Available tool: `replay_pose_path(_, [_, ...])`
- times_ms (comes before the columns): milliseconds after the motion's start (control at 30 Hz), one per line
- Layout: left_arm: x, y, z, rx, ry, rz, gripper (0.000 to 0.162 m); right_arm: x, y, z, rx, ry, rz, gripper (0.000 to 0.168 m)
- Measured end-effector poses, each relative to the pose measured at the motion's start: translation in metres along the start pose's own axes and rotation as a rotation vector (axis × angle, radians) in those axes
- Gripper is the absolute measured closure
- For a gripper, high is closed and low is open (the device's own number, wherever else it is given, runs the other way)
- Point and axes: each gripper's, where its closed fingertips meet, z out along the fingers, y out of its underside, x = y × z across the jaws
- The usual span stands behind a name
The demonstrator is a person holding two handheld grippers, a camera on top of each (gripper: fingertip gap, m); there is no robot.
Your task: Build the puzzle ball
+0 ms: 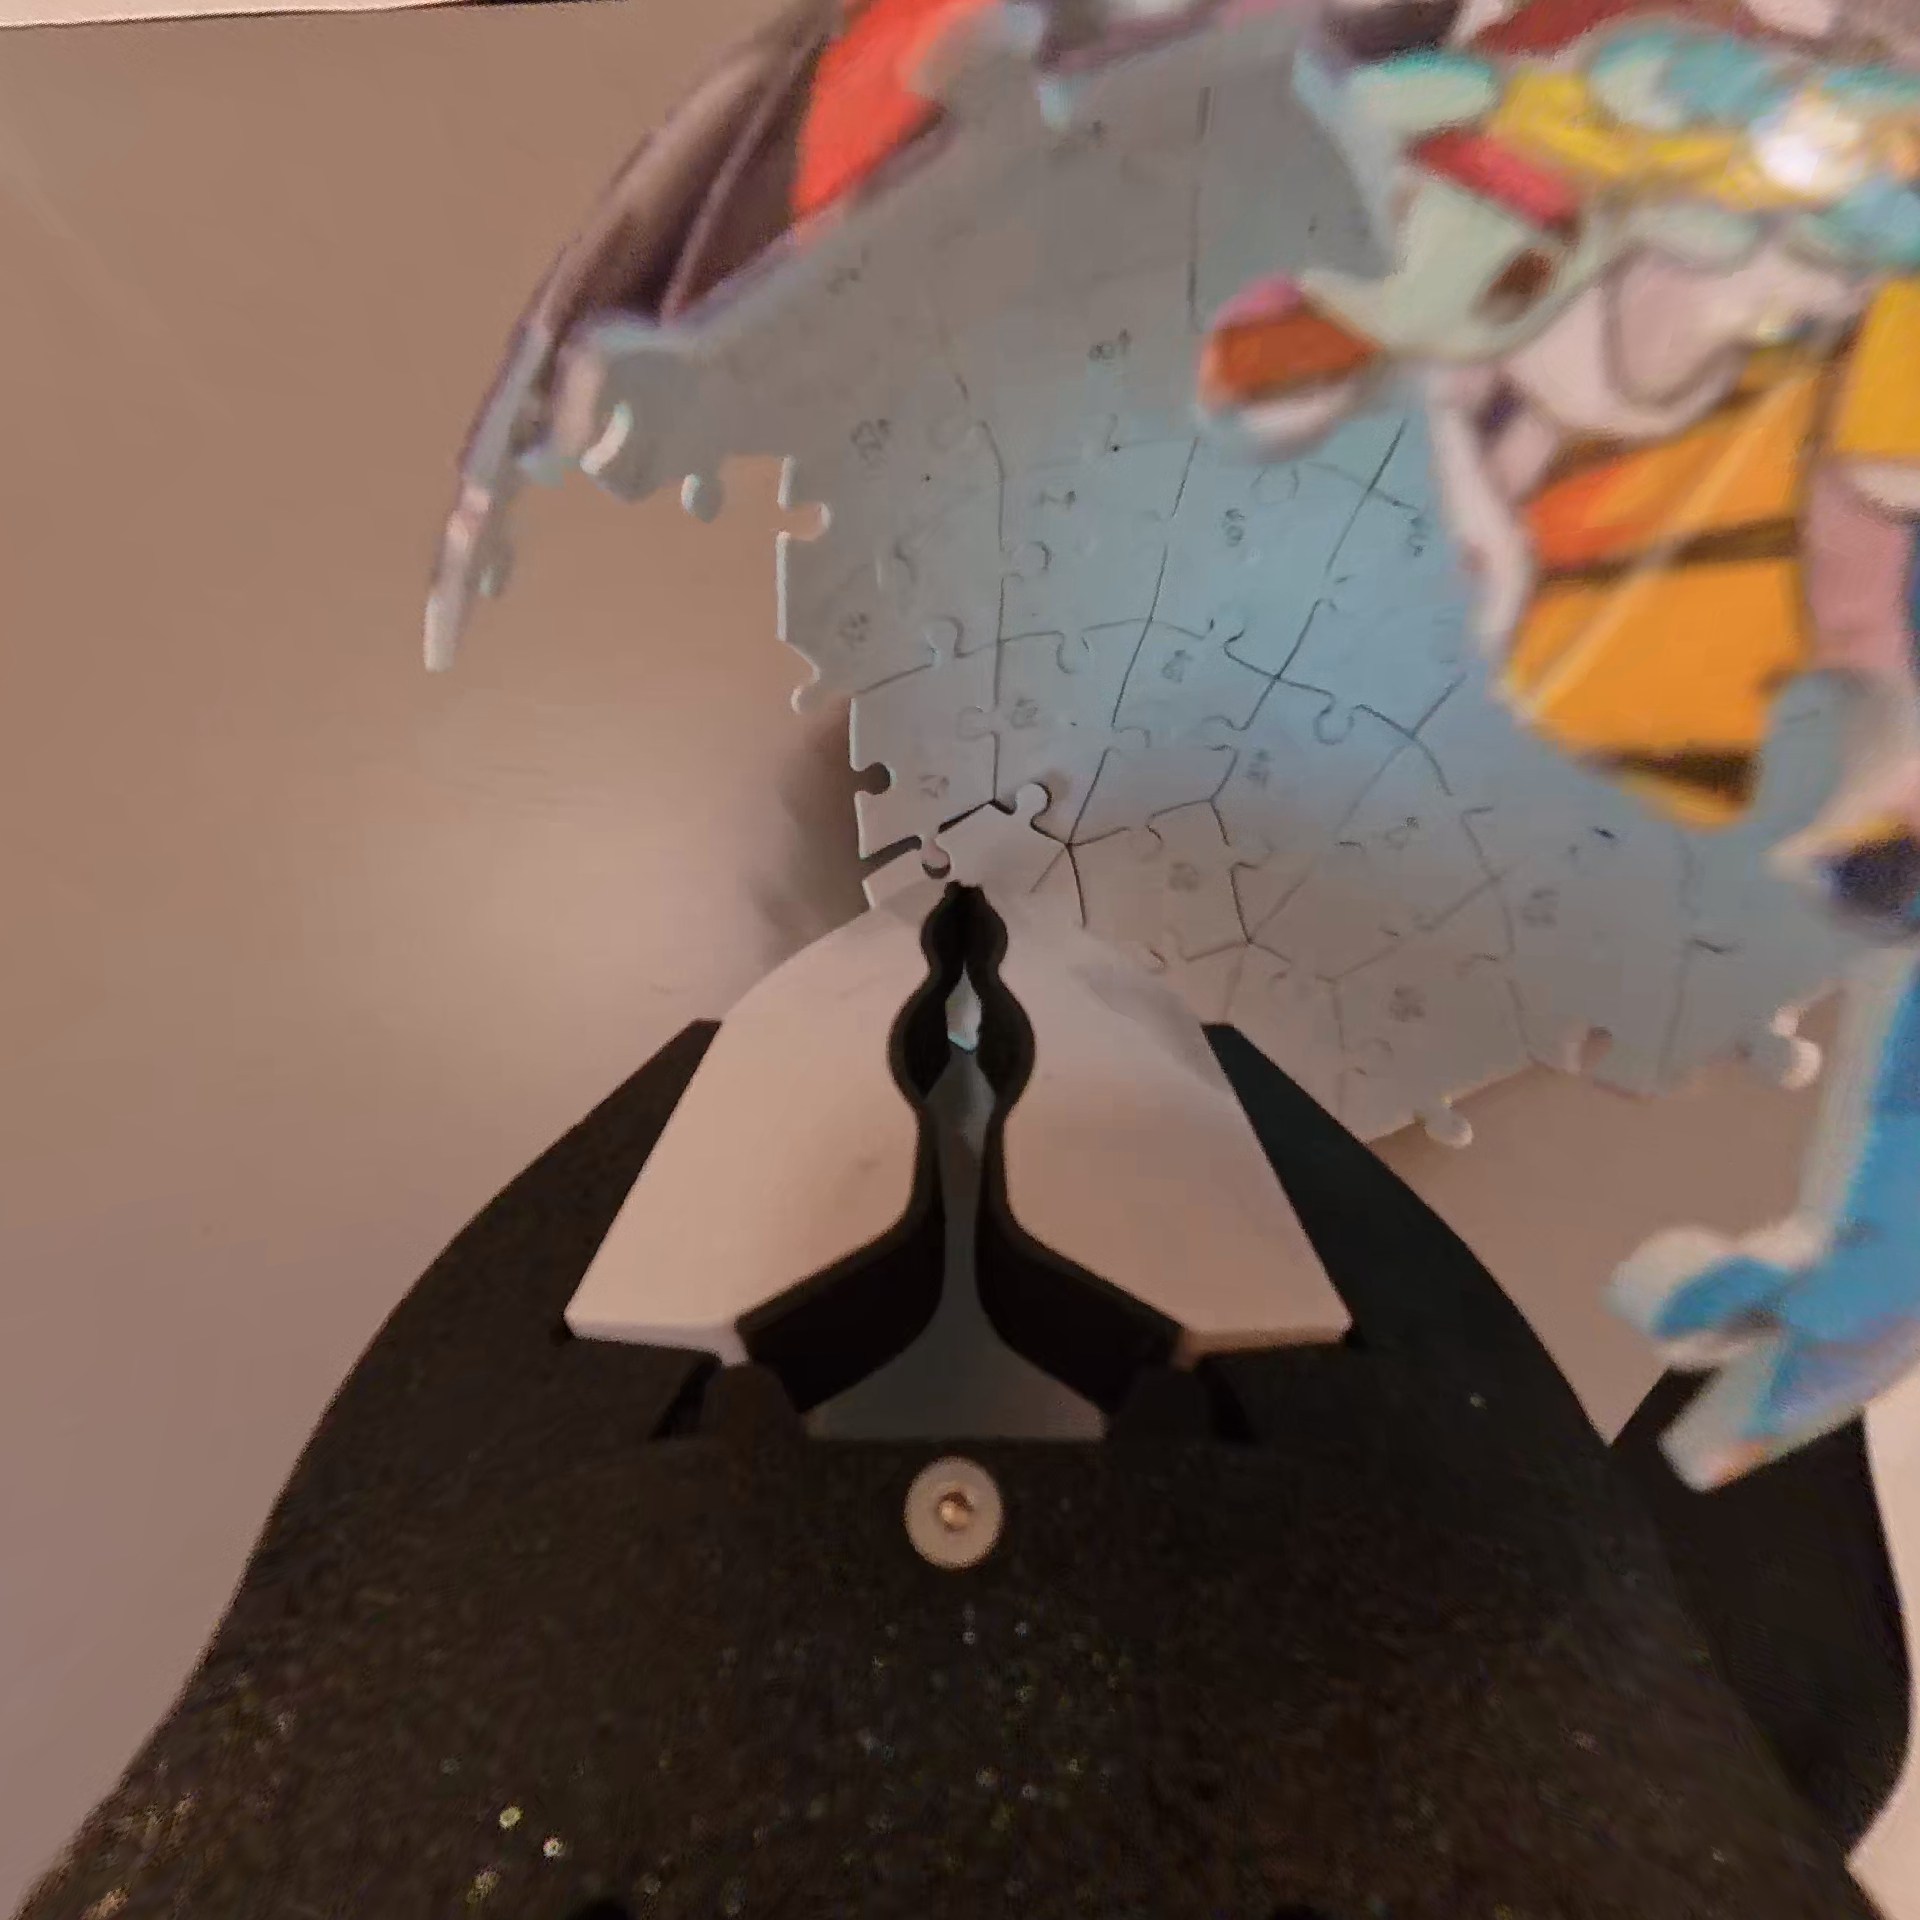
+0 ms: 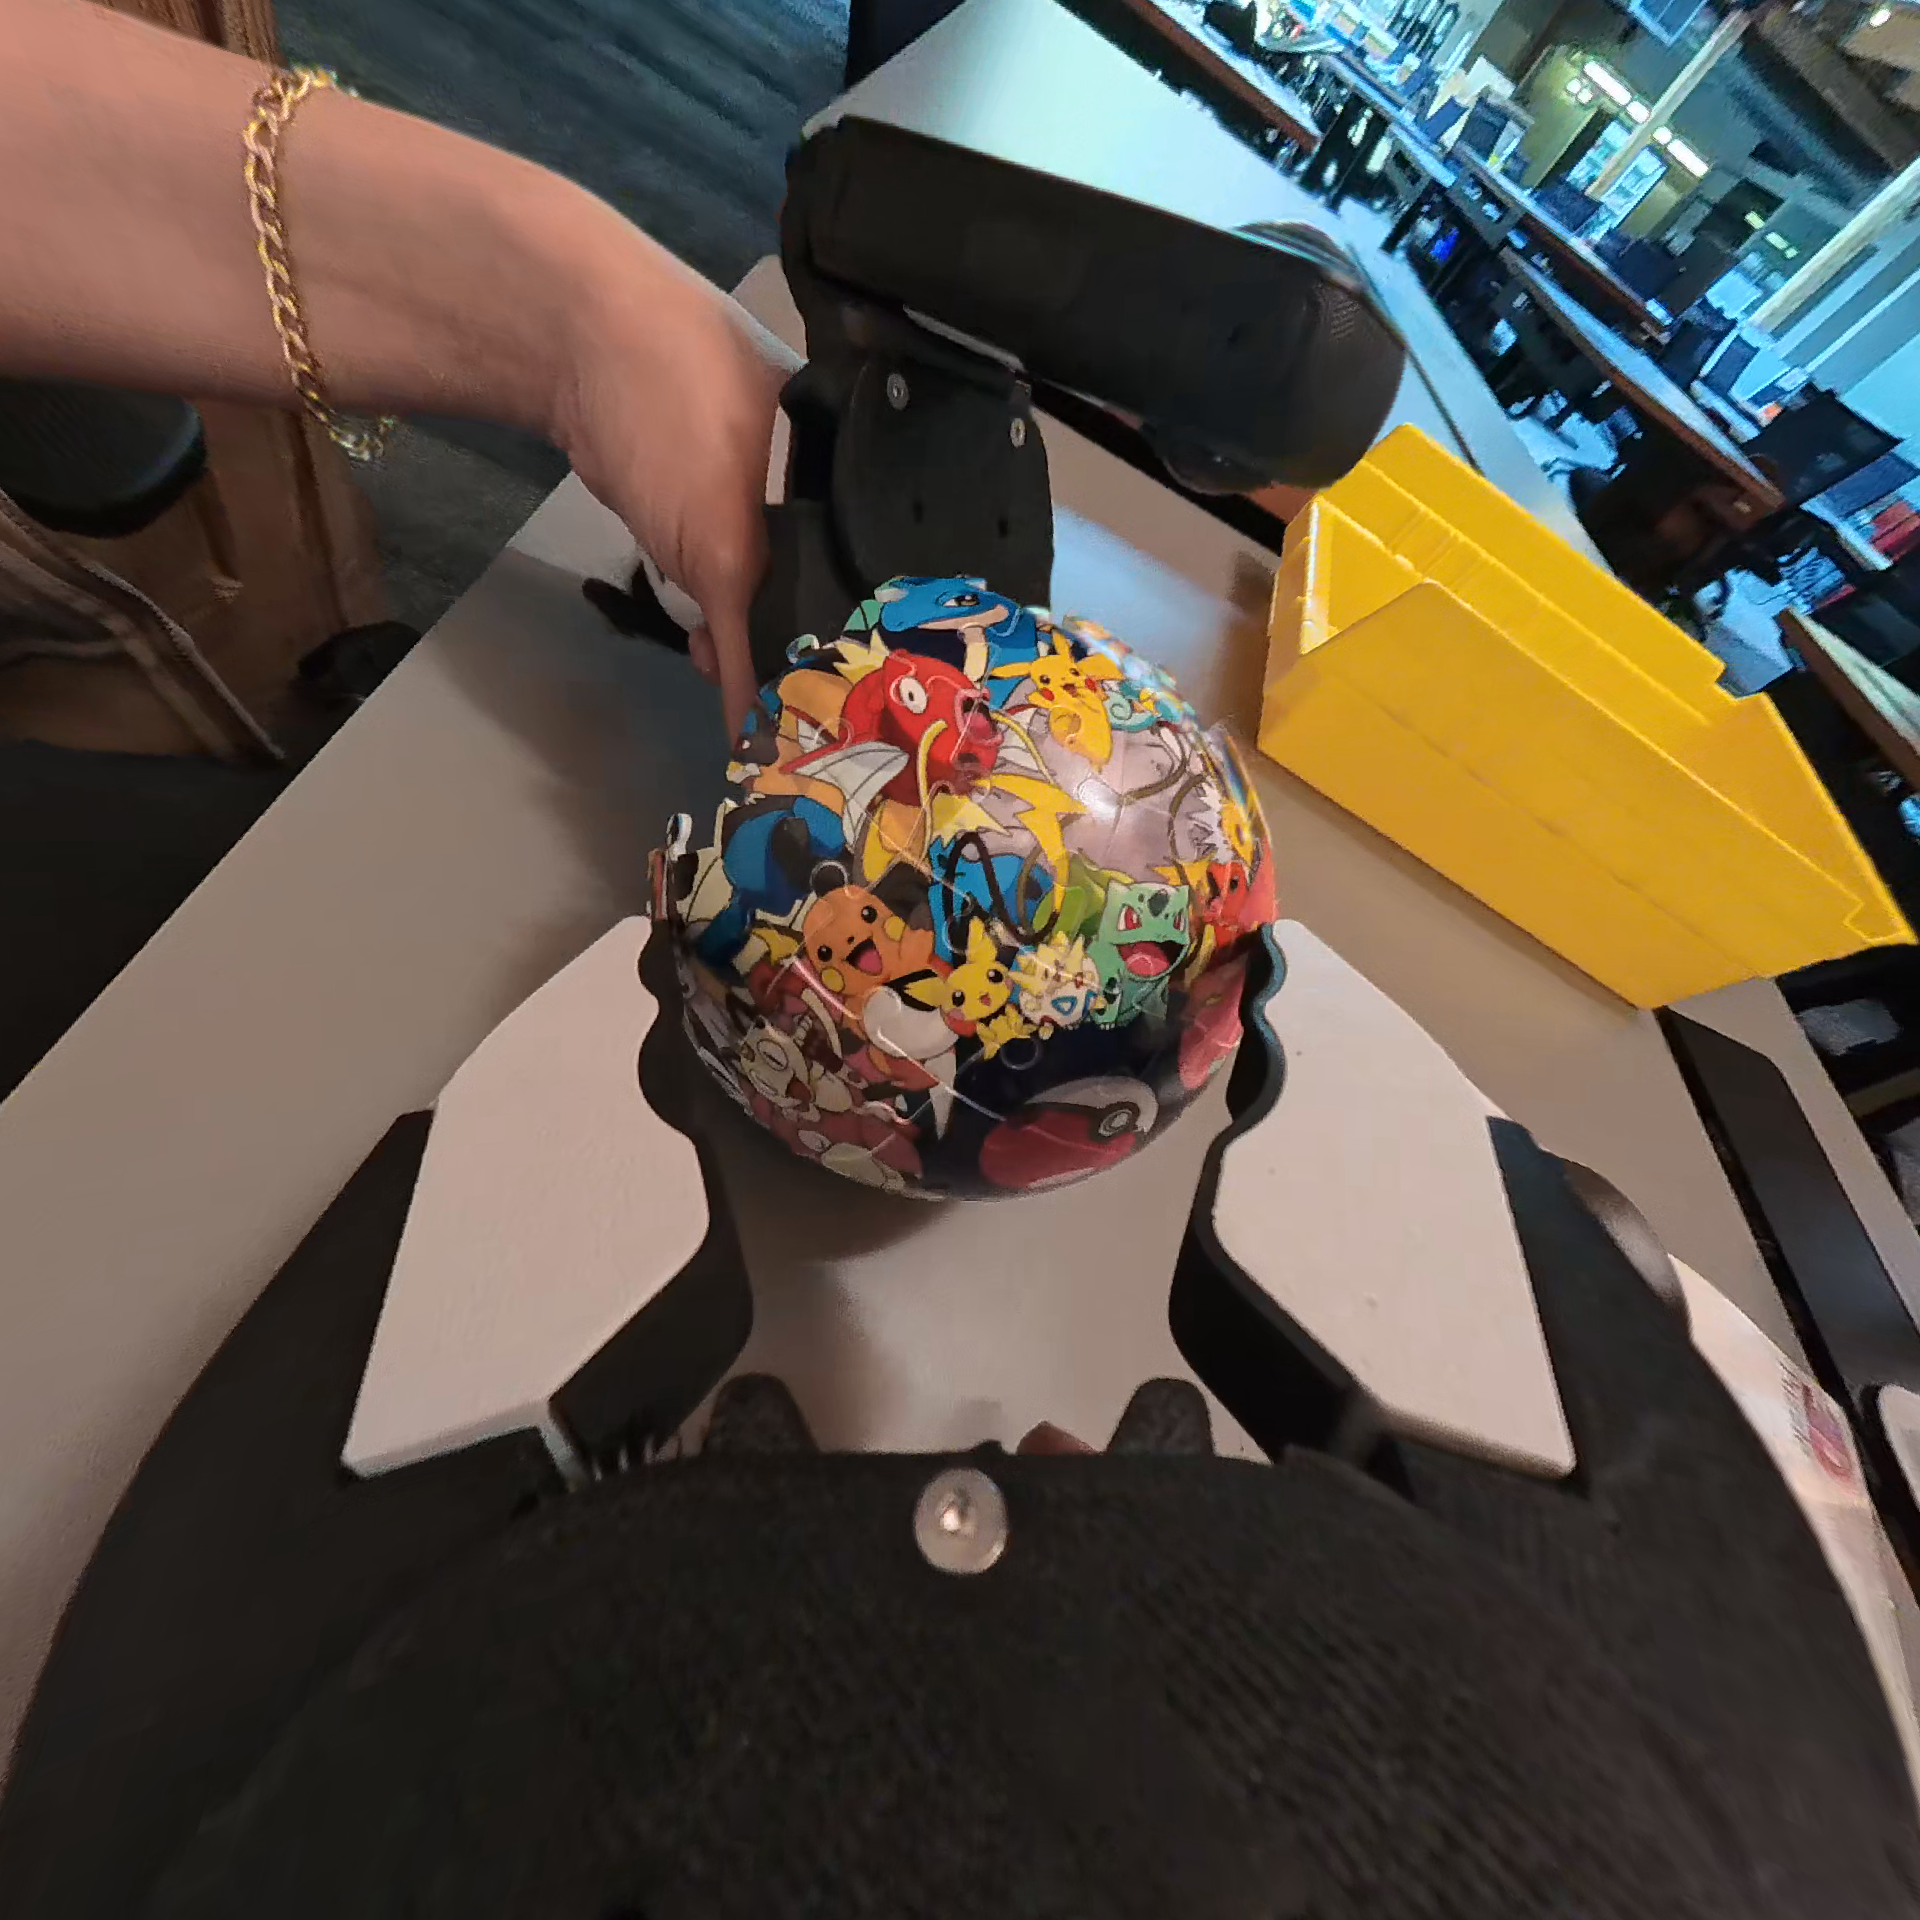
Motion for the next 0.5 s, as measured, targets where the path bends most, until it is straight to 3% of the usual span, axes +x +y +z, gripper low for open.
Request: replay_pose_path(500, [-0.0031,-0.0090,-0.0074,0.116,0.082,-0.078,0.162,0.0061,-0.0027,0.0073,-0.033,-0.069,0.064,0.065])
